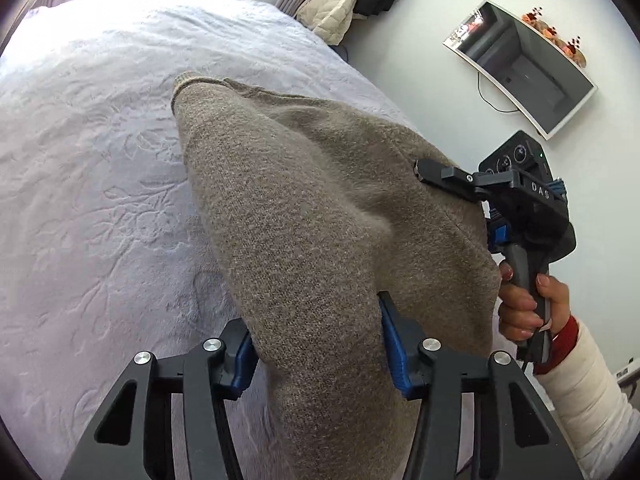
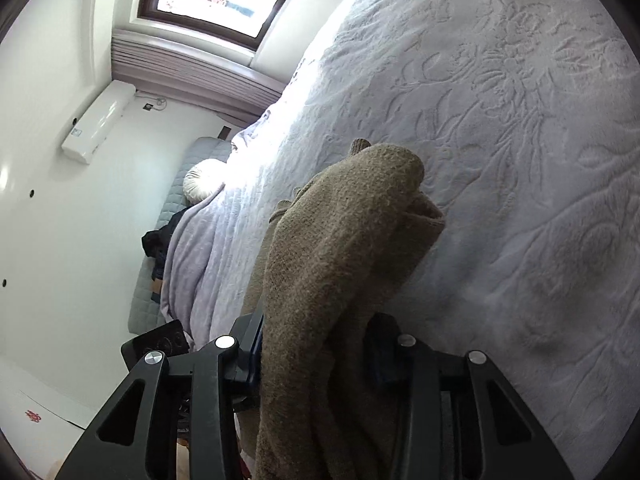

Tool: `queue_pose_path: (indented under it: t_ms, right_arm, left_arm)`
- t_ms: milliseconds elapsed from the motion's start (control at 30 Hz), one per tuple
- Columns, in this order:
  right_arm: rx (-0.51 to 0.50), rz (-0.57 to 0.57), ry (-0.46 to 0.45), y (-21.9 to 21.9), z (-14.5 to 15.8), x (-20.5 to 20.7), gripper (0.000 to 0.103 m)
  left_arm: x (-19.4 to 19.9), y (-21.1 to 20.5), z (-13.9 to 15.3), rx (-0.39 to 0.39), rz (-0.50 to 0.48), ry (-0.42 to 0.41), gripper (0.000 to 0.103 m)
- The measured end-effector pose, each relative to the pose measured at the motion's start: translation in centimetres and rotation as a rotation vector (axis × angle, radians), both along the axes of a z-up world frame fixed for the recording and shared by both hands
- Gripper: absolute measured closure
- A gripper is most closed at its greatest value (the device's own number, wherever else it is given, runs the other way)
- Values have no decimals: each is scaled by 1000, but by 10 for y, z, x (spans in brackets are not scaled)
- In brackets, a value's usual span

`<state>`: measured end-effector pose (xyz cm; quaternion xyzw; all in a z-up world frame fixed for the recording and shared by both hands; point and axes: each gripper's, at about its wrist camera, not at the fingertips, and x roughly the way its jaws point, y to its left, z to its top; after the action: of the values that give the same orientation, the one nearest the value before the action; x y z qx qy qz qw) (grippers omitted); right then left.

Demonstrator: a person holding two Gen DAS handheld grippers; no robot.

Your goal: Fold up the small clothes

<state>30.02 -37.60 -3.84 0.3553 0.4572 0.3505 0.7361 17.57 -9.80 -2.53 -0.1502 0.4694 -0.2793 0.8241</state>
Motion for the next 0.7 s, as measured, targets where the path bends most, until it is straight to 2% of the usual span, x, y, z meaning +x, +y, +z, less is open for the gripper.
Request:
queue_pose_path:
  t_ms: [233,367,533,700]
  right_arm:
    - [10,36,-27,32,43,-44,61]
    - [18,62,-26,63,51,-75,61]
    - [48,91,15,103,33,-108,60]
    - [32,101,70,132,0,-120,60]
  left_arm:
    - [-43,33,35,0,11,-44,49]
    - [-76,57,41,33,16,-59,49]
    - [-109,88,32,70,42,-42,49]
    - [-128,112,6,101,88,7,49]
